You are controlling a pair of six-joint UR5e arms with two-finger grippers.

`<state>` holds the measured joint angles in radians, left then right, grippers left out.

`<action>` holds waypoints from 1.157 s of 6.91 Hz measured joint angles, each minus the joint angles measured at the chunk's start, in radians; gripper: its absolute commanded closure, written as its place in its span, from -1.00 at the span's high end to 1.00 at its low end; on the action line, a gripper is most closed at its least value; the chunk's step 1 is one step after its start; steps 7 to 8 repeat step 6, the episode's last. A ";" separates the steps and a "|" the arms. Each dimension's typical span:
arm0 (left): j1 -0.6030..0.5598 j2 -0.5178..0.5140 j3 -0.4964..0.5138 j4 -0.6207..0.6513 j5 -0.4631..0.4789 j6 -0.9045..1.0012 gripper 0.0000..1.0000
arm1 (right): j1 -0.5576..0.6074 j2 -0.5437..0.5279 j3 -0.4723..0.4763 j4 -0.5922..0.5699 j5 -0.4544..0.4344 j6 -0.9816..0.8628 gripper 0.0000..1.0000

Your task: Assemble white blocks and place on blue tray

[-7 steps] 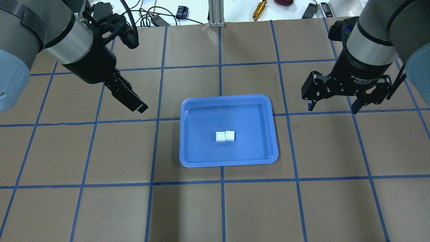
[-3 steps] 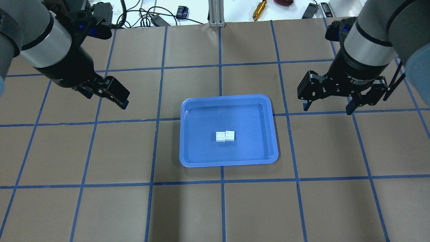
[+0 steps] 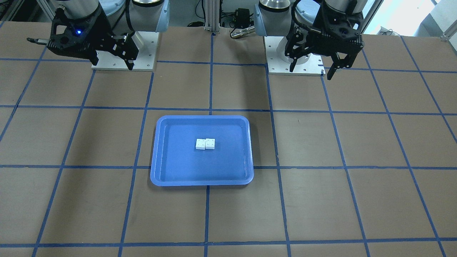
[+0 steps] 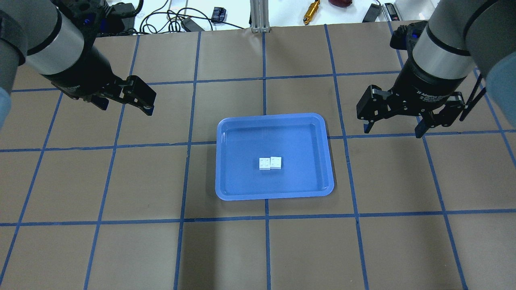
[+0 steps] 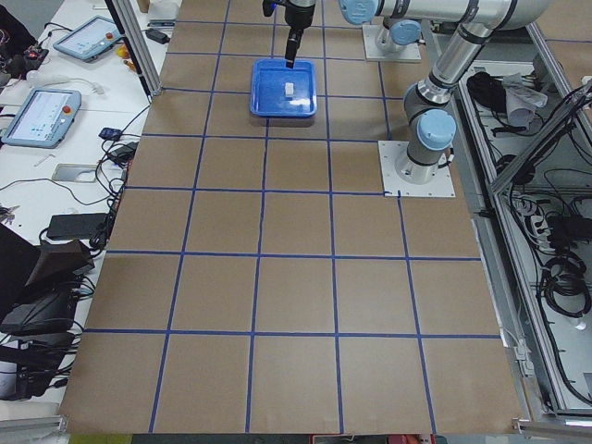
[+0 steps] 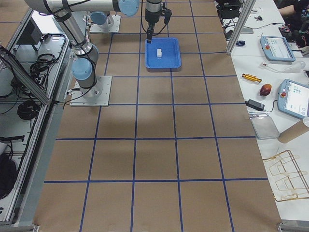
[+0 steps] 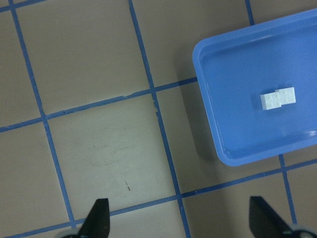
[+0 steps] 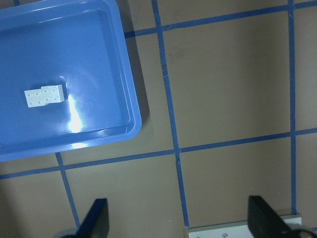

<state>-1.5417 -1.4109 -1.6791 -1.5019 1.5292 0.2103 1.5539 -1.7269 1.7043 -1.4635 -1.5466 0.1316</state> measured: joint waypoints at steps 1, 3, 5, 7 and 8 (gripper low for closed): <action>0.001 -0.002 0.000 0.005 0.000 -0.006 1.00 | 0.000 0.000 0.000 0.000 -0.001 -0.001 1.00; 0.000 -0.004 0.000 0.008 -0.001 -0.011 1.00 | 0.000 0.000 -0.001 -0.001 0.000 -0.001 1.00; 0.000 -0.003 0.001 0.009 0.012 -0.027 1.00 | 0.000 0.000 -0.001 -0.003 0.000 -0.001 1.00; 0.000 -0.005 0.001 0.009 0.017 -0.040 1.00 | 0.000 0.000 -0.002 -0.003 -0.001 -0.001 1.00; 0.000 -0.005 0.001 0.009 0.017 -0.040 1.00 | 0.000 0.000 -0.002 -0.003 -0.001 -0.001 1.00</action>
